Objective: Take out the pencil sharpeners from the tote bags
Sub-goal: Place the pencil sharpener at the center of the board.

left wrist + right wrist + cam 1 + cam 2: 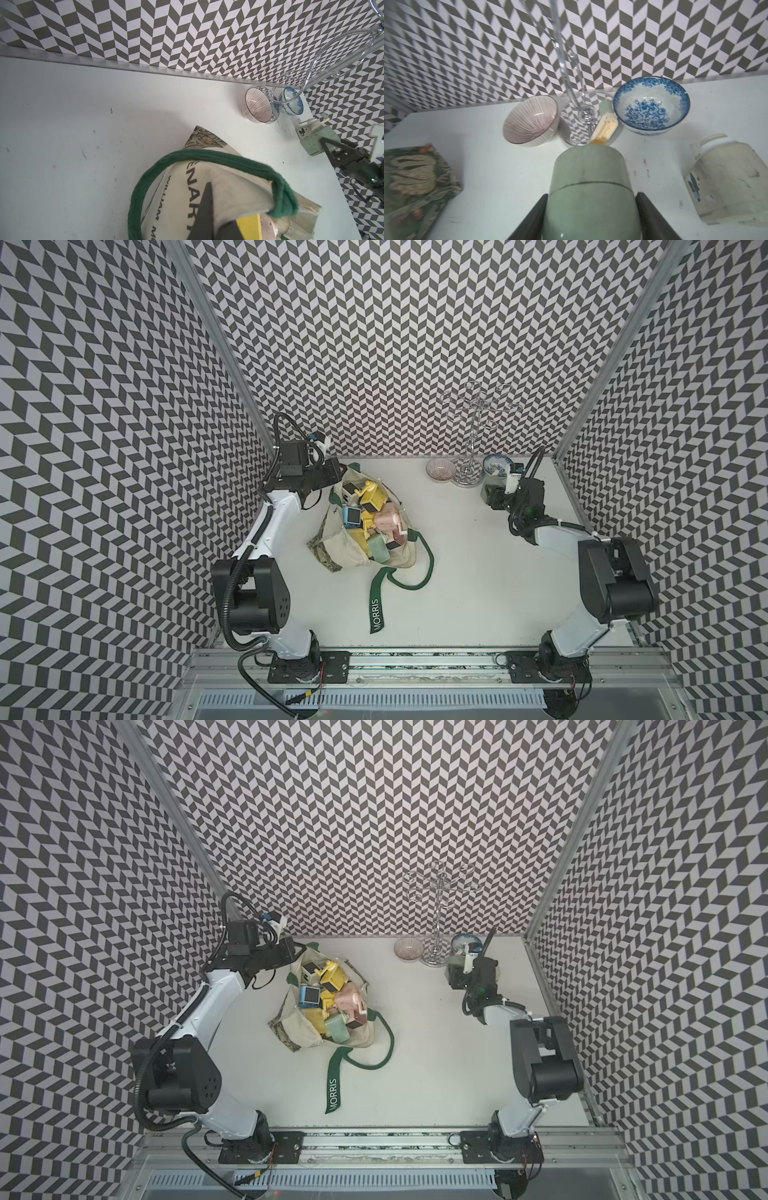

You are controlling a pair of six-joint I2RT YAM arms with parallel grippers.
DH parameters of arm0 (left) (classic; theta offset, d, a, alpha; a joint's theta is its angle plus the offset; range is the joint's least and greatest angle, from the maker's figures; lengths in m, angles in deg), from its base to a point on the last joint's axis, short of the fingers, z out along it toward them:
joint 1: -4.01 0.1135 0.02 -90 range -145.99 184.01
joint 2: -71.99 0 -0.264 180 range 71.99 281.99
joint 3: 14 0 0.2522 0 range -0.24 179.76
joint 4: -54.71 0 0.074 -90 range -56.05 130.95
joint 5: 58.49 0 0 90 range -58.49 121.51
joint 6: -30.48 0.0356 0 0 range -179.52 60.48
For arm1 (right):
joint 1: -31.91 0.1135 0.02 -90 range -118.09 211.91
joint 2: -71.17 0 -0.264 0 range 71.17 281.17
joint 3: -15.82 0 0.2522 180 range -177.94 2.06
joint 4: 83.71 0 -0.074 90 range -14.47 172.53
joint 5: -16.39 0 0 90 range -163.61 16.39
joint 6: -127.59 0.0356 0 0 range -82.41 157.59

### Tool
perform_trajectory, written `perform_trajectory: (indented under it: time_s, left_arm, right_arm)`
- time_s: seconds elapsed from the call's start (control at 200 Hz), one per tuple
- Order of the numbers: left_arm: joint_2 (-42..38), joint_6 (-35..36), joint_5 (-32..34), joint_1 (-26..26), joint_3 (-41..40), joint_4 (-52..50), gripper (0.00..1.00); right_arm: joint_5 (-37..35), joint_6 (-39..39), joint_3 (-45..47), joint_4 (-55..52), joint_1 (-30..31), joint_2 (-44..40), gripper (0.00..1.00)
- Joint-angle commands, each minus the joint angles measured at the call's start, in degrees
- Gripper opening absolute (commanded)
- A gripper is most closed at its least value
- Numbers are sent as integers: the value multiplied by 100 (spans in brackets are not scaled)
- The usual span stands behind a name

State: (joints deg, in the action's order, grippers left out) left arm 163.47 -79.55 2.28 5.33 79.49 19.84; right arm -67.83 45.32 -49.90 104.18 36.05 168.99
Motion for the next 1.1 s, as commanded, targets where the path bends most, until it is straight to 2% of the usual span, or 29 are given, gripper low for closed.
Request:
perform_trajectory:
  time_s: [0.0,0.34,1.096]
  left_arm:
    - [-436,13,-115,136,255,631,0]
    - [-411,10,-124,161,254,632,0]
    - [-393,8,-118,175,246,634,0]
  right_arm:
    - [-165,-266,-468,288,-180,206,22]
    - [-221,-775,-984,89,-440,943,22]
    - [-49,-1235,-903,266,-572,1363,27]
